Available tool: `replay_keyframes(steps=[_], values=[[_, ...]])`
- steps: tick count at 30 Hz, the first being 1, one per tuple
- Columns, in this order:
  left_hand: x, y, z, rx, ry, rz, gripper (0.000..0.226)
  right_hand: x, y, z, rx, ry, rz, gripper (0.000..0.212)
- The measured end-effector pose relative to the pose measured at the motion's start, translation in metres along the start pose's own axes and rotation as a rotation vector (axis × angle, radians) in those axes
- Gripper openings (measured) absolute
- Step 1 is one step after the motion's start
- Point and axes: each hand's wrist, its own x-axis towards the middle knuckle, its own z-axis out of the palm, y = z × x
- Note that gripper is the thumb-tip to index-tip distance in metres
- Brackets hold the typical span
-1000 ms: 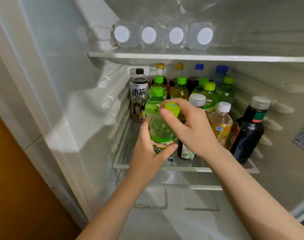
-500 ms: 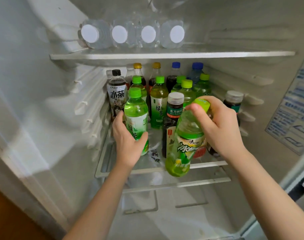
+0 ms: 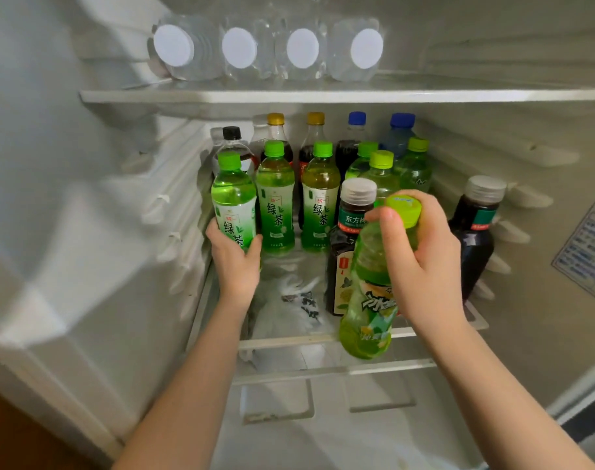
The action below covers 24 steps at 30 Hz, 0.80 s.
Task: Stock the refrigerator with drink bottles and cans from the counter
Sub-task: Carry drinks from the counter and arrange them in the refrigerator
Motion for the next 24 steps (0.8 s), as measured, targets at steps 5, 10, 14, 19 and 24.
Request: replay_keyframes(steps=[5,10,14,19,24], values=[[0.009,-0.009,0.009,0.069,0.106,-0.046,0.067,0.004,0.003,0.004,0.026,0.023,0.003,0.036],[0.015,-0.014,0.009,0.211,0.148,-0.018,0.07,0.006,0.005,0.01,0.05,0.024,-0.008,0.033],[0.014,-0.013,0.009,0.349,0.183,-0.026,0.076,0.005,0.008,0.01,0.059,0.038,-0.005,0.037],[0.016,-0.006,0.008,0.341,0.238,-0.048,0.068,0.004,0.006,0.011,0.082,0.043,-0.019,0.031],[0.023,-0.006,0.007,0.351,0.211,-0.058,0.068,0.001,0.005,0.009,0.083,0.047,-0.025,0.038]])
